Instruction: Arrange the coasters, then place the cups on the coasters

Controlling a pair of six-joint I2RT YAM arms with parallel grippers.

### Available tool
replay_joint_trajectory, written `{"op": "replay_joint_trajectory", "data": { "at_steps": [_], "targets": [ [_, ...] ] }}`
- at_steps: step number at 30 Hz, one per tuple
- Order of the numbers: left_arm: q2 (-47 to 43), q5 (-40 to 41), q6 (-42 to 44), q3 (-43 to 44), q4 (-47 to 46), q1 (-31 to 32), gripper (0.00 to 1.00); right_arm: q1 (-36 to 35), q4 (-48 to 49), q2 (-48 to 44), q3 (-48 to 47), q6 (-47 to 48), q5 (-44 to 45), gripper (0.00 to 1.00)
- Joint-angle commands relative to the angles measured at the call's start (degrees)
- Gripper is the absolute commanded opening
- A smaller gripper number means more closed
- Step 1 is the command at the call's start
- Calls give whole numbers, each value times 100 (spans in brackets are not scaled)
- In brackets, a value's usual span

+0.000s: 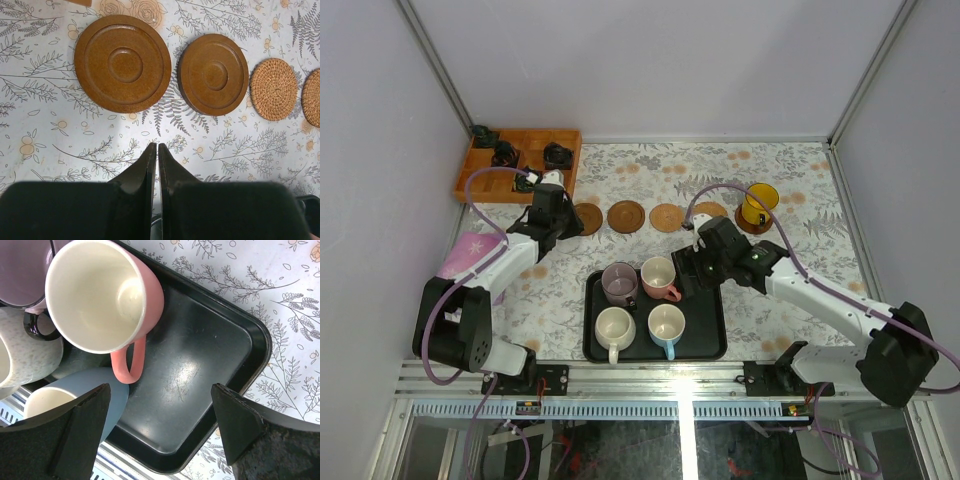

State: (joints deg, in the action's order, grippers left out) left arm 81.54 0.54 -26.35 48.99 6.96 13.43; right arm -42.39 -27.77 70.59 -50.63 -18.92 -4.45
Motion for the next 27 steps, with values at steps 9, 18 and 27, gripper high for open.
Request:
{"op": "replay_joint_trajectory", "data": {
  "at_steps": [9,18,27],
  "targets": [
    [-113,89,-89,-35,-209,-25,4,-330,60,616,-593,431,-268,84],
    [-252,8,-108,-83,-134,-29,4,-831,21,1095,-794,300,68,81],
    [-348,-160,-25,-52,8,-25,4,-1122,277,1477,-737,-78,630,74]
  ]
}}
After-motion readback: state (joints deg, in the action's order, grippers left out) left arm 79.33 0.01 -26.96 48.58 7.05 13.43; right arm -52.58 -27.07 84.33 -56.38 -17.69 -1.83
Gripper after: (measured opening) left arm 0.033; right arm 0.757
